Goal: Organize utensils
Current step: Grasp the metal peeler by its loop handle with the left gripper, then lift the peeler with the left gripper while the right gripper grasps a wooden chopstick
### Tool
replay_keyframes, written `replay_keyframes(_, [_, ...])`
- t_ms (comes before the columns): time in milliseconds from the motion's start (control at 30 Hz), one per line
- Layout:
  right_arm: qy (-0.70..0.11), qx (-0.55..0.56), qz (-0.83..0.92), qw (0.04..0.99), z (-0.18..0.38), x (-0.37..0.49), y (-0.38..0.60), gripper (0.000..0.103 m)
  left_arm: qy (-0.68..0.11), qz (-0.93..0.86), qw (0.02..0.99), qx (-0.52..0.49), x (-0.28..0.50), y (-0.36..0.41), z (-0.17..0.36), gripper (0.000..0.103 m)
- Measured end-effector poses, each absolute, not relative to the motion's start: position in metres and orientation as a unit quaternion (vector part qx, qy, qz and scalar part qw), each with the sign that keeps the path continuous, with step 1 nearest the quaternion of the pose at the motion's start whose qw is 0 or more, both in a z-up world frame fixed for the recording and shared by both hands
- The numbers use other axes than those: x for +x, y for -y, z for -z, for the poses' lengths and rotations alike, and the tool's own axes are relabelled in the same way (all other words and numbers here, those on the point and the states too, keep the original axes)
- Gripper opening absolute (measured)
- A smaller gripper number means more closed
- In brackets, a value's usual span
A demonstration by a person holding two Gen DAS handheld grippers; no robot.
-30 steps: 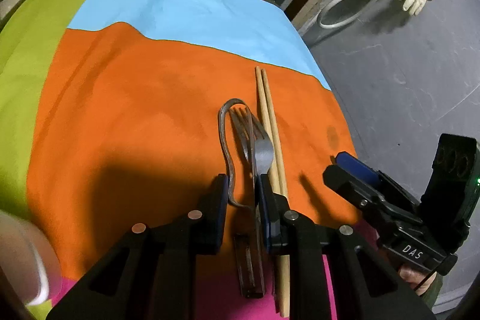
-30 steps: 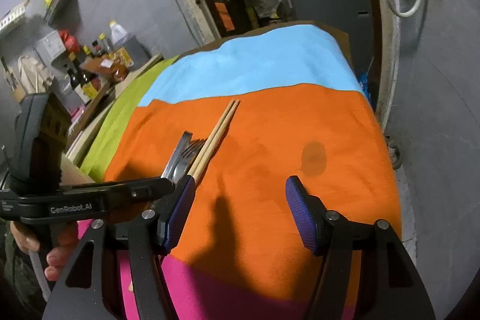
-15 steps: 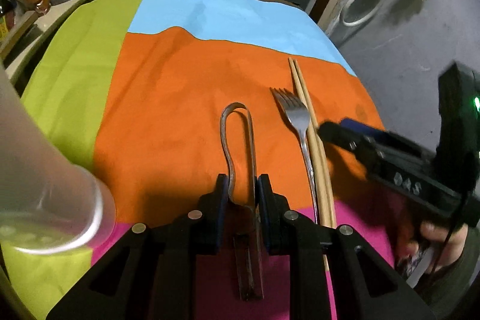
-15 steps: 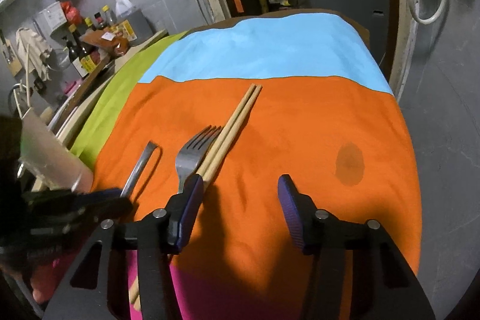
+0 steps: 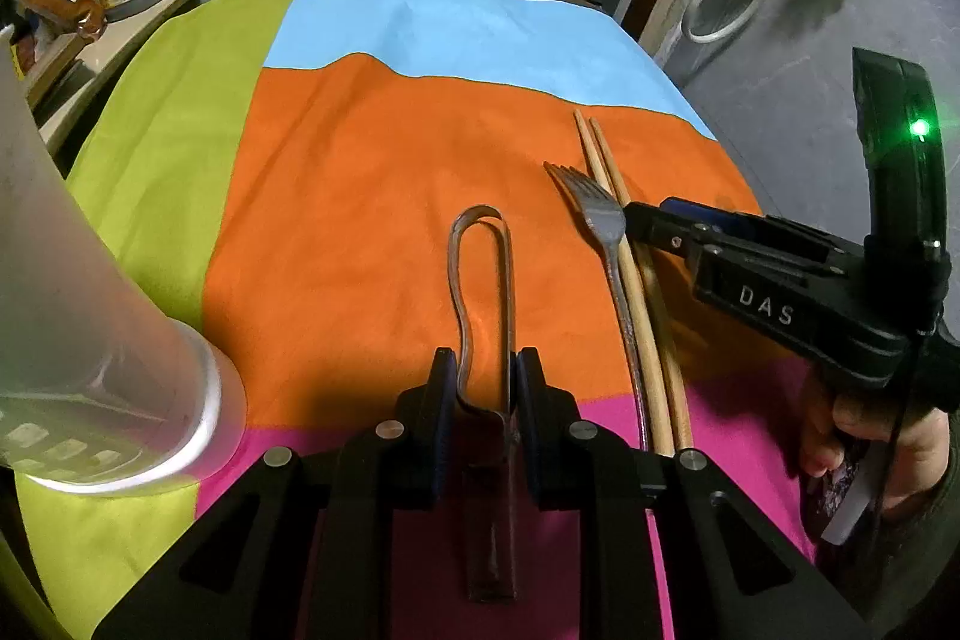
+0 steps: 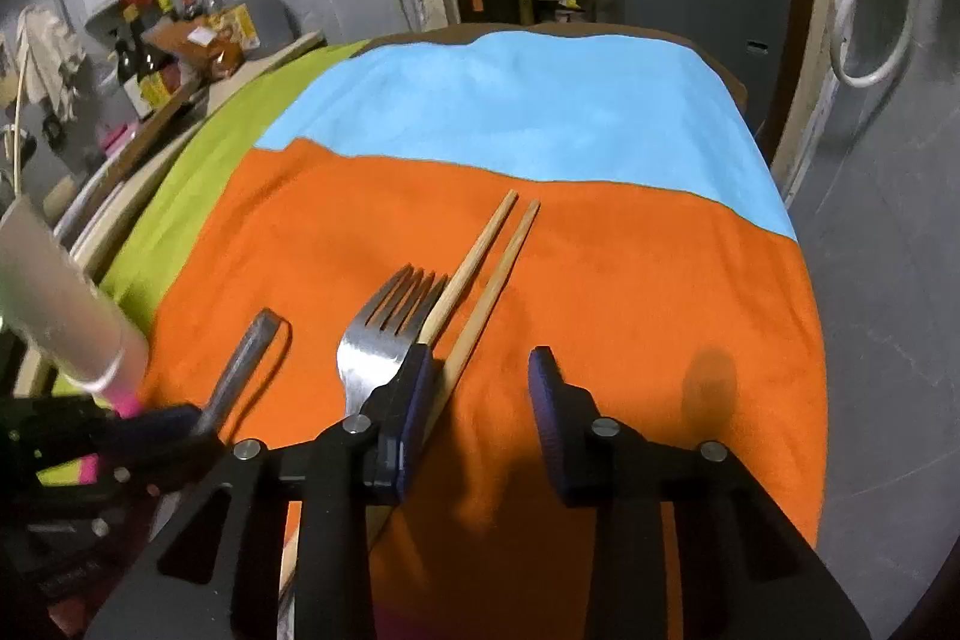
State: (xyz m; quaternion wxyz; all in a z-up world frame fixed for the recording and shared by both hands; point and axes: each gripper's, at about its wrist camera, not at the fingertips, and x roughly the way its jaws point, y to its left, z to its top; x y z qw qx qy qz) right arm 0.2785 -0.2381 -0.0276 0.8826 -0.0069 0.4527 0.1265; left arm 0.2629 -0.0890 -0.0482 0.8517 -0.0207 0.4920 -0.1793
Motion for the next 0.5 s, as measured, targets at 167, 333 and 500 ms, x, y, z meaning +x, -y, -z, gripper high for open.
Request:
replay_keyframes(167, [-0.455,-0.030,-0.129,0.881,0.026,0.271,0.235,0.025,-0.494,0.182,0.850,0.011,0.263,0.095,0.050,0.017])
replay_keyframes(333, [-0.465,-0.026,-0.136,0.874,0.028,0.274,0.235,0.025,-0.496,0.184,0.848,0.027,0.269,0.099,0.050,0.018])
replay_keyframes(500, [-0.470,0.003,-0.142,0.871,0.031,0.281,0.242,0.025,-0.496,0.188,0.847,0.038,0.271,0.100,0.050,0.020])
